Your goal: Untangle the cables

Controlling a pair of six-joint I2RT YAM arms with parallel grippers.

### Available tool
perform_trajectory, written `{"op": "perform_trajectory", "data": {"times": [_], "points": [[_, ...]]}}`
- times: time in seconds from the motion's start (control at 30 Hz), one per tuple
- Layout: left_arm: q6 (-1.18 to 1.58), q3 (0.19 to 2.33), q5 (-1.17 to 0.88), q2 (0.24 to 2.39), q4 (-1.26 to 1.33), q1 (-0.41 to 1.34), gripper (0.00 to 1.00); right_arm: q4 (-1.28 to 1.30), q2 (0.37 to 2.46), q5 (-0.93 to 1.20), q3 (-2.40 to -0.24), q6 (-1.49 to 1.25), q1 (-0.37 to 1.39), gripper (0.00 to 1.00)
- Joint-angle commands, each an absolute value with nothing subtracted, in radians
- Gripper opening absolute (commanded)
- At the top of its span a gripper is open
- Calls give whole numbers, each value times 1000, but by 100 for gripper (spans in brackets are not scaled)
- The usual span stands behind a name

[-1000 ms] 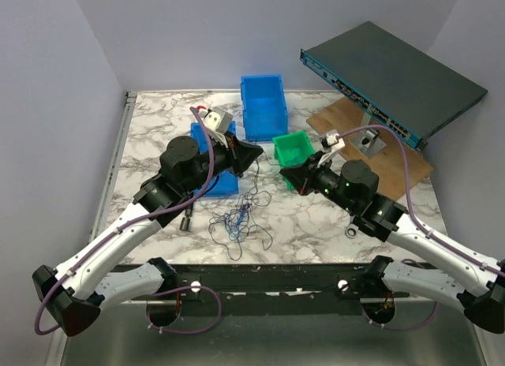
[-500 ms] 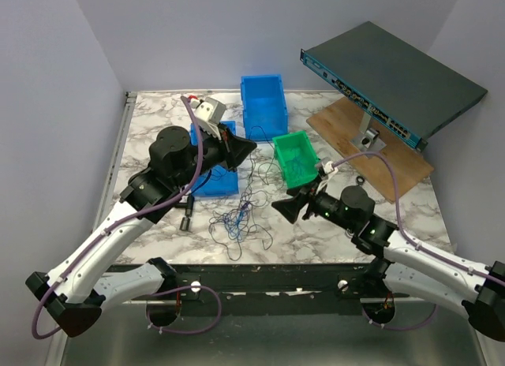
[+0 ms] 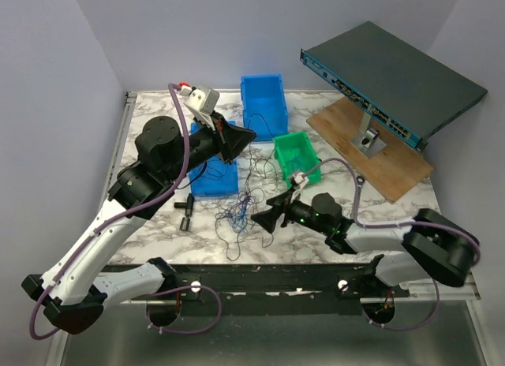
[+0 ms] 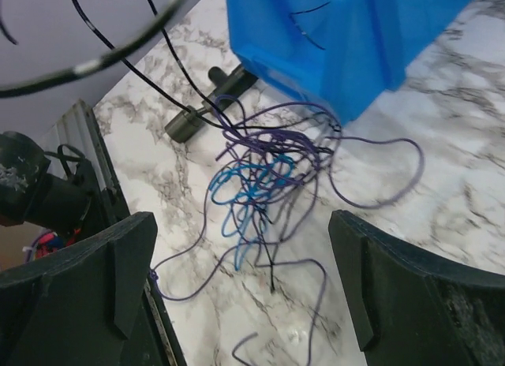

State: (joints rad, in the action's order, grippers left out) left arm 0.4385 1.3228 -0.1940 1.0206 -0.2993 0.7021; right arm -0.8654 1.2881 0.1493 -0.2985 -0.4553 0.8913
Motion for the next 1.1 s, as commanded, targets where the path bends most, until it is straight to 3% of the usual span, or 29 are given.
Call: {"op": "perform_trajectory", "data": {"times": [0.0,0.13,0.2,0.23,0.27,0.33,0.37,0.4,0.47,0.57,0.7,0.8,0.87,0.97,1.07], "points": [[450,1381,-234,1018,-332,694,0,-1111,1520,88,-439,-396,983,100],[461,1402,-235,1006,-339,675,0,-1220,1732,-23,-526,-422,1030,99],[430,1467,-209,1008,-396,656,0,-1269,1788,-123,-502,-489,1031,91],[399,1513,-164,1008,-438,646,0,-1276,1796,-190,-481,-523,1030,83],[369,1548,-114,1007,-467,636,0,-1268,1797,-254,-452,-552,1031,68],[316,1619,-26,1003,-527,600,0,-1209,1776,-402,-397,-629,1028,23],[298,1655,7,1000,-559,580,0,-1167,1753,-466,-364,-665,1029,13],[286,1682,59,999,-587,553,0,-1142,1713,-508,-322,-686,1028,10],[259,1720,161,986,-632,511,0,-1069,1603,-582,-241,-733,1027,9],[240,1729,305,969,-669,462,0,-774,1350,-722,-173,-842,1018,1],[242,1690,310,950,-665,414,0,-337,990,-877,-156,-927,1008,1],[255,1706,342,974,-706,390,0,118,719,-1040,-194,-1194,1003,1],[269,1723,364,990,-738,365,0,277,583,-1082,-203,-1270,1000,1],[277,1747,455,1007,-784,320,0,587,482,-1179,-253,-1467,999,1],[272,1740,527,994,-785,245,0,731,494,-1220,-321,-1543,998,1]]}}
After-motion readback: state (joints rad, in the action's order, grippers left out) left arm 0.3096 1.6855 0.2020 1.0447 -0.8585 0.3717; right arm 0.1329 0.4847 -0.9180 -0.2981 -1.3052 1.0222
